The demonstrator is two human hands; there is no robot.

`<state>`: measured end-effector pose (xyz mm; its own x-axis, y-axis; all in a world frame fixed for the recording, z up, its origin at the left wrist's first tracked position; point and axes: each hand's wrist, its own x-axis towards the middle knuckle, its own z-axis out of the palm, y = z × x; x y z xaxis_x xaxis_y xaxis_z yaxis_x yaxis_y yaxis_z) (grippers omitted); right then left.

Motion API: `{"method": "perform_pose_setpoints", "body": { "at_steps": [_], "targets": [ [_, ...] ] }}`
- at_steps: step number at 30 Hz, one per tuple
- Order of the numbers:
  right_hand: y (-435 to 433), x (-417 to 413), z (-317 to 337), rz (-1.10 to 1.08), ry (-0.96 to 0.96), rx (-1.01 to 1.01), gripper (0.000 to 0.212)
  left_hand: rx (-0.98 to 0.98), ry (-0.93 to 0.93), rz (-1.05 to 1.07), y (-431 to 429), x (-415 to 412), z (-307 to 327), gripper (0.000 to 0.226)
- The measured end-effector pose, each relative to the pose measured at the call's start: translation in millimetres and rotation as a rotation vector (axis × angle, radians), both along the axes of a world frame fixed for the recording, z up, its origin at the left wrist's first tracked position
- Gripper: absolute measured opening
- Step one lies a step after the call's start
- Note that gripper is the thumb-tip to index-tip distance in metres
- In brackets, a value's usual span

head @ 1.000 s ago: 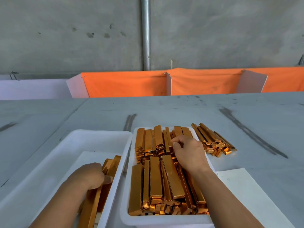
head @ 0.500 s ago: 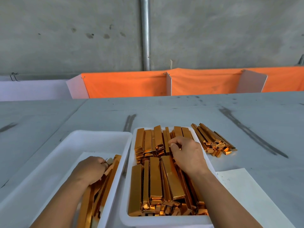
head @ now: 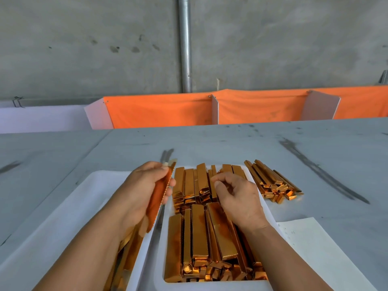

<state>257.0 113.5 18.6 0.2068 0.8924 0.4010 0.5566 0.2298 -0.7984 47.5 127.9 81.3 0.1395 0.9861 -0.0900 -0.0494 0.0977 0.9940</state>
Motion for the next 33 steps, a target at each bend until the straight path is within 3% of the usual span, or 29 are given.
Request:
{"method": "perform_pose_setpoints", "body": {
  "at_steps": [5, 10, 12, 15, 21, 28, 33],
  "targets": [
    [-2, -2, 0, 0.079, 0.086, 0.064, 0.018, -0.047, -0.019, -0.054, 0, 32, -8, 0.014],
    [-5, -3, 6, 0.148, 0.195, 0.091, 0.043, 0.536, 0.665, 0.066, -1, 45, -32, 0.006],
    [-4, -3, 8, 0.160, 0.207, 0.066, 0.039, 0.671, 0.741, 0.027, -4, 47, -40, 0.009],
    [-1, -3, 7, 0.157, 0.228, 0.006, 0.017, 0.796, 0.809, -0.021, -5, 47, -44, 0.016],
    [2, 0, 6, 0.099, 0.263, -0.049, 0.018, 0.793, 1.003, -0.026, -6, 45, -49, 0.060],
    [1, -1, 6, 0.049, 0.317, -0.010, 0.010, 0.763, 1.044, 0.051, -2, 41, -56, 0.045],
    [0, -3, 7, -0.021, 0.142, 0.097, 0.012, 0.752, 1.088, 0.172, 1, 40, -54, 0.039]
  ]
}}
